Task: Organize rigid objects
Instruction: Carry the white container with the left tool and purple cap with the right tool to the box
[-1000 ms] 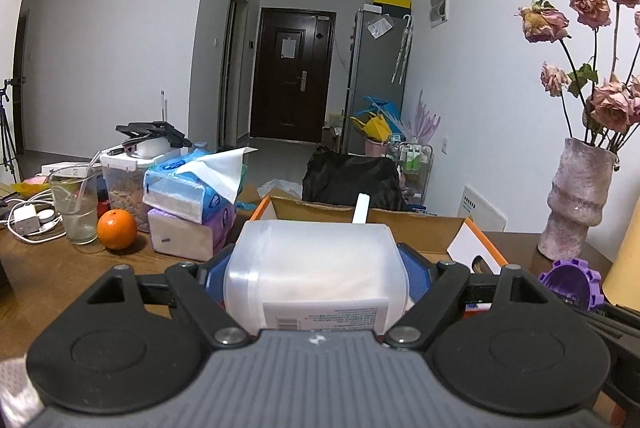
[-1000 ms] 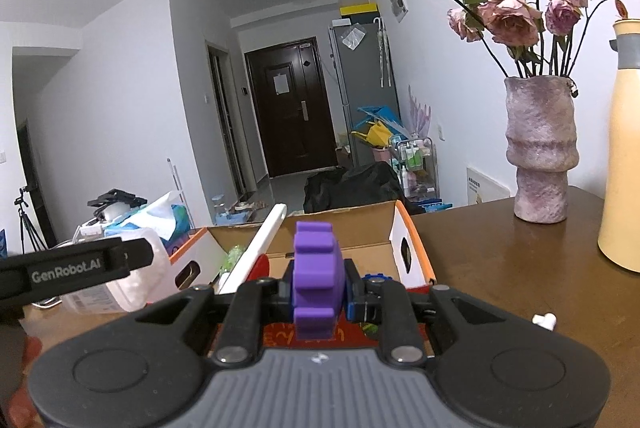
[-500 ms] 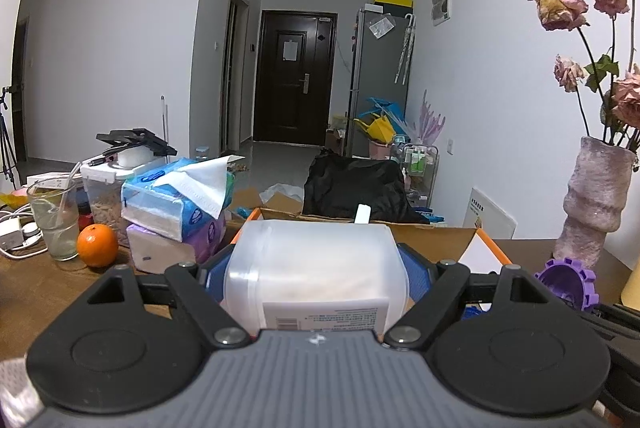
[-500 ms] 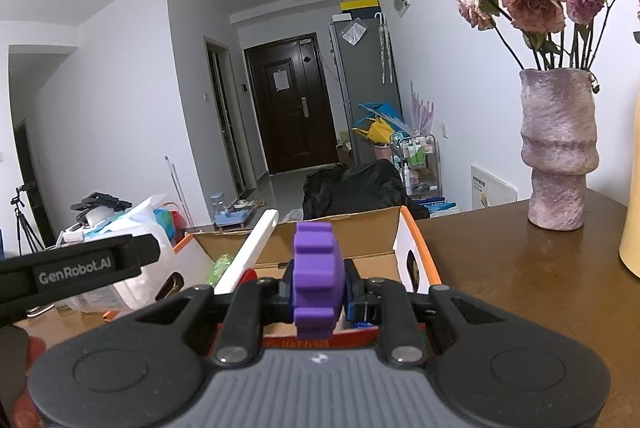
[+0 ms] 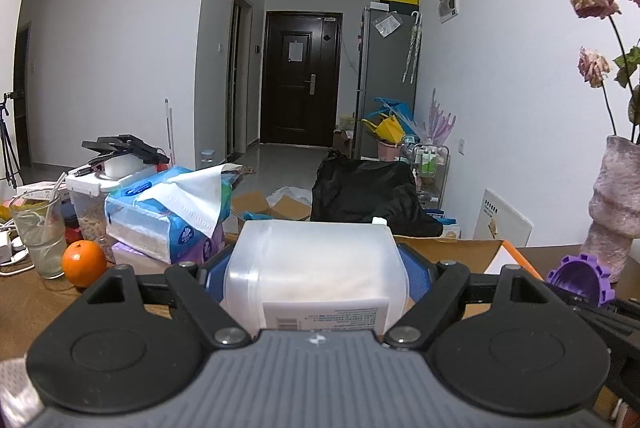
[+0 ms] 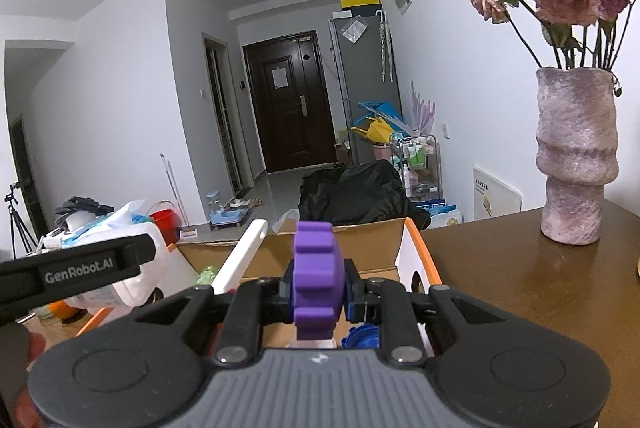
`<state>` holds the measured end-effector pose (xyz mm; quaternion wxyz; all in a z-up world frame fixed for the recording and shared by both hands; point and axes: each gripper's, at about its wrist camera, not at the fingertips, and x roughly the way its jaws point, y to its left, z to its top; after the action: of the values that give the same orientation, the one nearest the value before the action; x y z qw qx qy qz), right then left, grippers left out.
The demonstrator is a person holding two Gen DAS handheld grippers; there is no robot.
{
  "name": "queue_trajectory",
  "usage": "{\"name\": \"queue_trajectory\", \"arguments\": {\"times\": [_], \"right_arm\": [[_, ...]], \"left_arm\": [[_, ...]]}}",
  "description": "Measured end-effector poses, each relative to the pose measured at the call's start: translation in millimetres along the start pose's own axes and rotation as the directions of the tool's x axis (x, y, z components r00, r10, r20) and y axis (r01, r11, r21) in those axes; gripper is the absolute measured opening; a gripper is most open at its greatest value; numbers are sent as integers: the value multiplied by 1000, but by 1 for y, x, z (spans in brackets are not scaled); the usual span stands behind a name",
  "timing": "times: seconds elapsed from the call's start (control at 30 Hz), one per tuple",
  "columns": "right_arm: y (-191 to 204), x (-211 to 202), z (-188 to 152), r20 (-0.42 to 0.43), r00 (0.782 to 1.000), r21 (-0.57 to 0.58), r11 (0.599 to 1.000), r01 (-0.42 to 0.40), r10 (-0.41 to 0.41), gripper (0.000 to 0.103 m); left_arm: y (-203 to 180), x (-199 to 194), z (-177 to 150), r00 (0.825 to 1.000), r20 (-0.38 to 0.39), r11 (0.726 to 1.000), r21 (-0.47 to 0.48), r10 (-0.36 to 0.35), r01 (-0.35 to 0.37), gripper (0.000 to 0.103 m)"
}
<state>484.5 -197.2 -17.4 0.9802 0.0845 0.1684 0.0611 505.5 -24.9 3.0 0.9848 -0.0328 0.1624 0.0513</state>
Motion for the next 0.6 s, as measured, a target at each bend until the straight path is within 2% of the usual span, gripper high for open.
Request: {"name": "queue_trajectory", "arguments": {"times": [0.37, 0.6], "right_arm": [[2, 26, 6, -13, 1000, -23, 1000, 2, -2, 20], [3, 39, 5, -36, 999, -36, 999, 10, -12, 20]], "left_arm": [[2, 27, 3, 999, 1, 999, 31, 35, -35, 83], [5, 42, 3, 999, -25, 998, 45, 46, -45, 83]]}}
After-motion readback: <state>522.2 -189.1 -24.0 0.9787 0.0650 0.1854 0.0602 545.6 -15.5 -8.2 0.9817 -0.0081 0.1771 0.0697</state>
